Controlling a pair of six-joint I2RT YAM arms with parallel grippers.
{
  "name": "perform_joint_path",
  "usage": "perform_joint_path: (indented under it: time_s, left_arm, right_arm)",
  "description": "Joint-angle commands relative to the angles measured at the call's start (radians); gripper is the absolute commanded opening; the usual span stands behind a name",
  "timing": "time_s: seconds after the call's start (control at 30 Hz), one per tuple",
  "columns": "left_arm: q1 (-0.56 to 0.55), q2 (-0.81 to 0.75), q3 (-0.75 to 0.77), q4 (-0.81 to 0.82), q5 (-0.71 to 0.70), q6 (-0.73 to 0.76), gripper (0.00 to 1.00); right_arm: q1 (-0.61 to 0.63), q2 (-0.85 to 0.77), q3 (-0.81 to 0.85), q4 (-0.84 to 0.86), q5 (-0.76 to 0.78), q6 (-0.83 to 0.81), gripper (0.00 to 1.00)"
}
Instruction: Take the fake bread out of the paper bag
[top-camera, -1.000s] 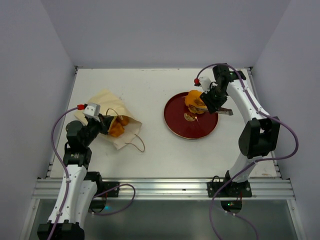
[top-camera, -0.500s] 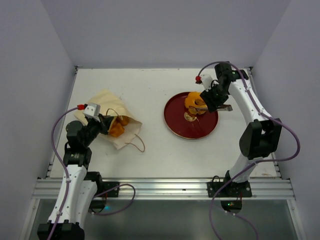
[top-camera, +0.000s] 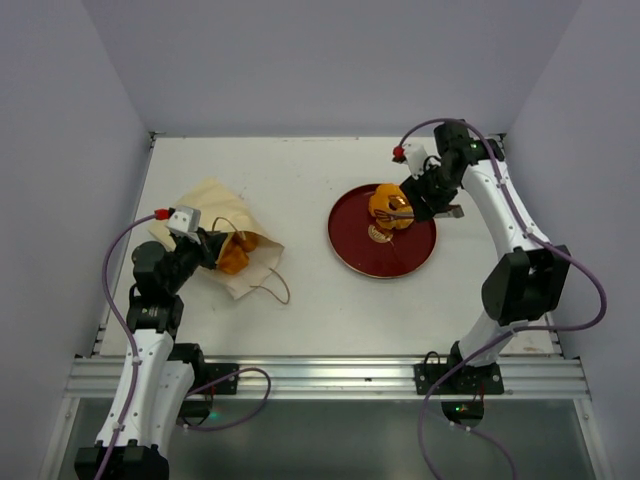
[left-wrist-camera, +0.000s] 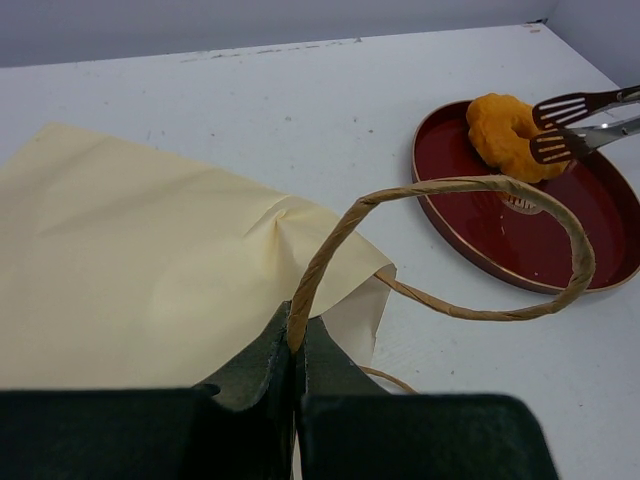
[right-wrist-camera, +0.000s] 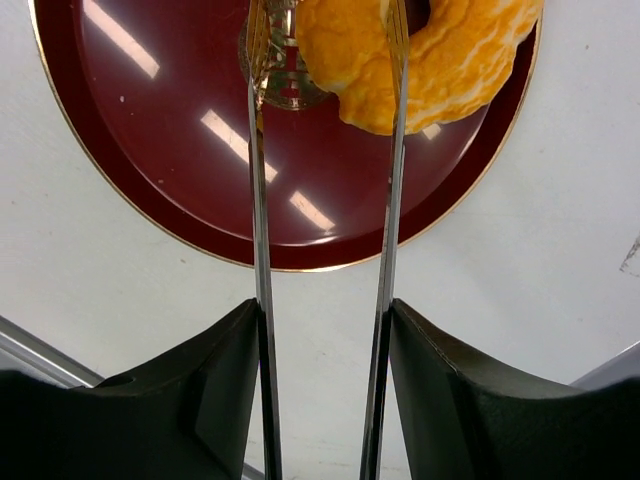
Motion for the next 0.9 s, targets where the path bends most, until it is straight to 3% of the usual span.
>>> perform_joint_path:
  time_s: [0.0,0.43,0.7,0.87]
  left_arm:
    - [-0.003,-0.005,-0.005,0.031,0.008,0.002,0.01]
    - [-0.005,0.012,-0.011,0.054,0.042,-0.012,0.01]
    - [-0.008,0.039,-0.01,0.062,0.065,-0.029,0.0]
    - [-0.006,0.047,-0.004,0.051,0.071,-0.044,0.0]
  right_arm:
    - [-0.006,-0.109,0.04,0.002,-0.085,0.02,0.55]
    - [0.019,-0.319,-0.153,-0.039,-0.477,-0.004,0.49]
    - [0.25,-0.462,-0.34,0.028,-0.639,0.016,0.46]
    - [0.397,-0.511,-0.417,0.112,-0.655,0.073,0.44]
